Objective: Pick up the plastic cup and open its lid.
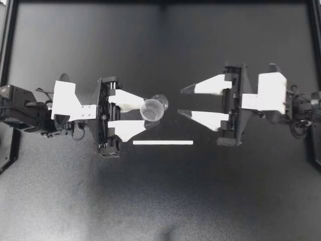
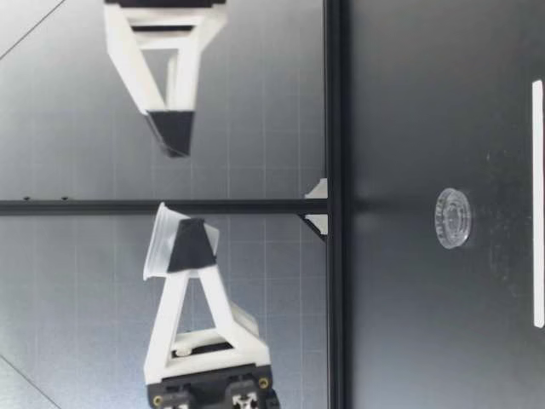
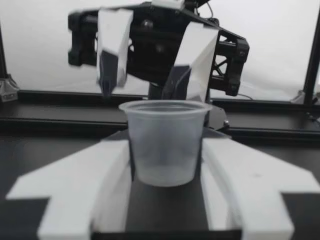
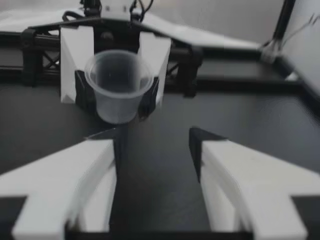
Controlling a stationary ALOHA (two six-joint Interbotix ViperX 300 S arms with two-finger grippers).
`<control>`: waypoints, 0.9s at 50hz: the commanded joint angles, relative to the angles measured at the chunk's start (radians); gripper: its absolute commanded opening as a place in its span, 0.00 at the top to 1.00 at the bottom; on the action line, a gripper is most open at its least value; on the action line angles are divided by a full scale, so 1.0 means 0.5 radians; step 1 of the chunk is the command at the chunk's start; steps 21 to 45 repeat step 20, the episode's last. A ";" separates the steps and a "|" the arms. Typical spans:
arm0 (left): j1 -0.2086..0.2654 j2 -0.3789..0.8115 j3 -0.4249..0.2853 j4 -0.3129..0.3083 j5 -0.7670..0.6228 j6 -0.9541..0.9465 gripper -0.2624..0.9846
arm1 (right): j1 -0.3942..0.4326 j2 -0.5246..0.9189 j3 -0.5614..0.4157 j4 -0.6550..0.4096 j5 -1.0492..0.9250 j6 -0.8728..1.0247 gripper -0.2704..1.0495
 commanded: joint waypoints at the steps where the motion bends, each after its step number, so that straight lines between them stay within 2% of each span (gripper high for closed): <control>1: 0.003 -0.058 -0.012 0.000 -0.018 0.003 0.63 | 0.012 0.015 -0.064 -0.012 0.018 0.052 0.37; 13: 0.003 -0.055 -0.009 0.000 -0.009 0.006 0.63 | 0.031 0.064 -0.138 -0.034 0.129 0.061 0.37; 45: 0.003 -0.058 -0.009 0.000 0.003 0.006 0.63 | 0.031 0.043 -0.123 -0.034 0.160 0.064 0.37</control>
